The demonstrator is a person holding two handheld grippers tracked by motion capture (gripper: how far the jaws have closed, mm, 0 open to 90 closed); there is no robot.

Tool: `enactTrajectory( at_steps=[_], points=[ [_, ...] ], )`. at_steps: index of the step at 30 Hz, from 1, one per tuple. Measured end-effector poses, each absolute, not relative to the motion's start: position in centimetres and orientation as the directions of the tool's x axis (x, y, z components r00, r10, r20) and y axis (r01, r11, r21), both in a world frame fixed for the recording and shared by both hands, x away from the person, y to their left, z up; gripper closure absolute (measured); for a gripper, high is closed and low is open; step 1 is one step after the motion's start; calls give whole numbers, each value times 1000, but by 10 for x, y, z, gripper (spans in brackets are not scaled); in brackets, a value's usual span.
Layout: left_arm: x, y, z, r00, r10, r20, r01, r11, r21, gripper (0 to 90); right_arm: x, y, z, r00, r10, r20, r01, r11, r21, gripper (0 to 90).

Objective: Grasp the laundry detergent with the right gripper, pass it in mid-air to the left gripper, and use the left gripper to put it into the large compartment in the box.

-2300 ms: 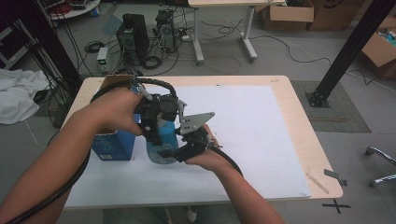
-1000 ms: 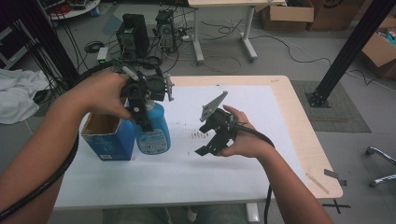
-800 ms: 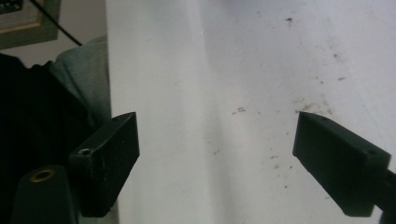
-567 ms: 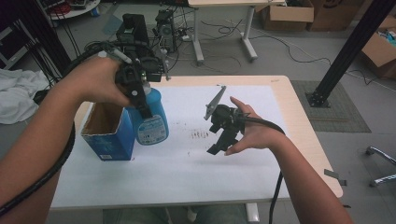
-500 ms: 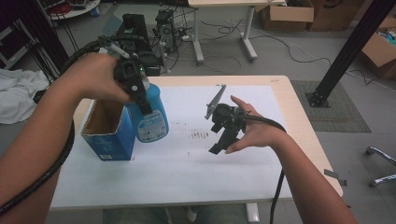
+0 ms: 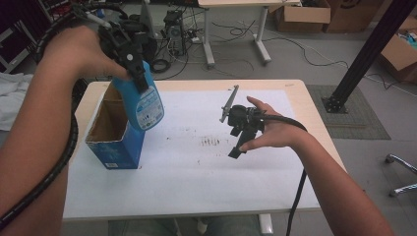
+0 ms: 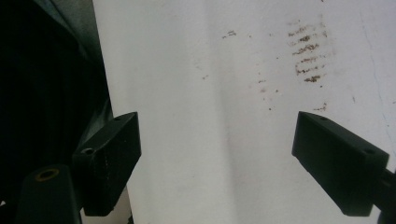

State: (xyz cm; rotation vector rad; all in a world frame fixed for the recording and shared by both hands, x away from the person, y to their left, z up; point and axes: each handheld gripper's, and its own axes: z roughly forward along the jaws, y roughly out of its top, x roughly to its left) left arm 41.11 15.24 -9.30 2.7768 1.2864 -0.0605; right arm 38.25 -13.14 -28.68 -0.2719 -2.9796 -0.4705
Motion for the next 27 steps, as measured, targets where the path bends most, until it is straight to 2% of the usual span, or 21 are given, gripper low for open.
enactTrajectory(
  at_steps=[8,13,17,27],
  points=[
    [419,182,-79,434,901,-31,901,-434,5,384,384,-130,-284,-980,147,133,179,943,279,153],
    [421,206,-77,341,940,-20,940,-341,4,385,386,-131,-283,-980,141,138,173,951,256,153],
    [421,225,-79,256,967,-1,967,-256,10,385,388,-133,-282,-981,140,134,165,966,200,154],
    [422,246,-108,172,985,-27,985,-172,-6,385,391,-131,-278,-982,144,124,164,971,173,156]
  ],
)
